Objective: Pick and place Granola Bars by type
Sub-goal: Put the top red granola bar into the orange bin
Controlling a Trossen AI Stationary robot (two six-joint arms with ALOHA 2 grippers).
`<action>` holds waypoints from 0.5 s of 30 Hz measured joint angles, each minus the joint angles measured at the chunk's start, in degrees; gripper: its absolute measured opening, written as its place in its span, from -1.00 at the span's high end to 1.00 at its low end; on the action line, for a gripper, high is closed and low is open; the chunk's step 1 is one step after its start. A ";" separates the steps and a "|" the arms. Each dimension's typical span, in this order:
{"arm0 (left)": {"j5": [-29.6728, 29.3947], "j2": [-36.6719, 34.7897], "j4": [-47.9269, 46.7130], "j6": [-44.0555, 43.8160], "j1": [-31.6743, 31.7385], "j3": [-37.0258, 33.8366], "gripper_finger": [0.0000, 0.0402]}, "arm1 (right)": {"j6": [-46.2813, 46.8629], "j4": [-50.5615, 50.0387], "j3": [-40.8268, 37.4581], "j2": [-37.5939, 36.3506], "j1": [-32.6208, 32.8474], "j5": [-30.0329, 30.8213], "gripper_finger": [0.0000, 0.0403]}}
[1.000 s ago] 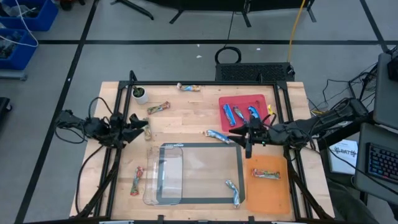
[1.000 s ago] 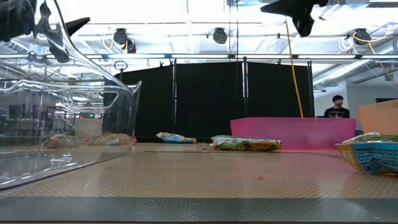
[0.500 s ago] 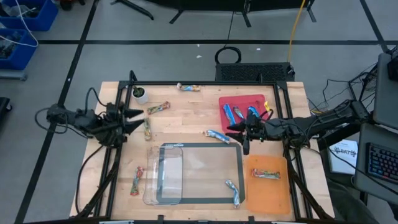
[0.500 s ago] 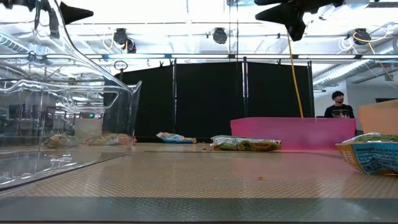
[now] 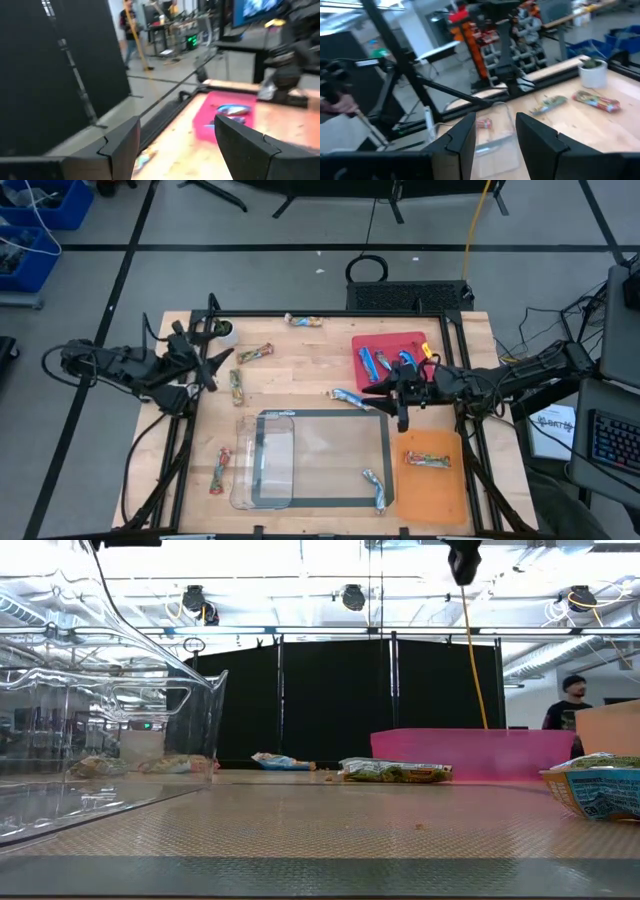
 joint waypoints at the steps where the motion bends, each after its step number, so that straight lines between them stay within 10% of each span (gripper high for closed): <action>1: 0.03 0.67 -1.67 -0.03 0.92 1.13 -0.27 | -0.30 0.70 0.00 0.00 0.00 -0.96 0.35; 15: 17.10 13.47 -24.08 7.78 20.24 15.17 -0.27 | -0.27 2.32 0.00 0.00 0.04 -0.88 0.35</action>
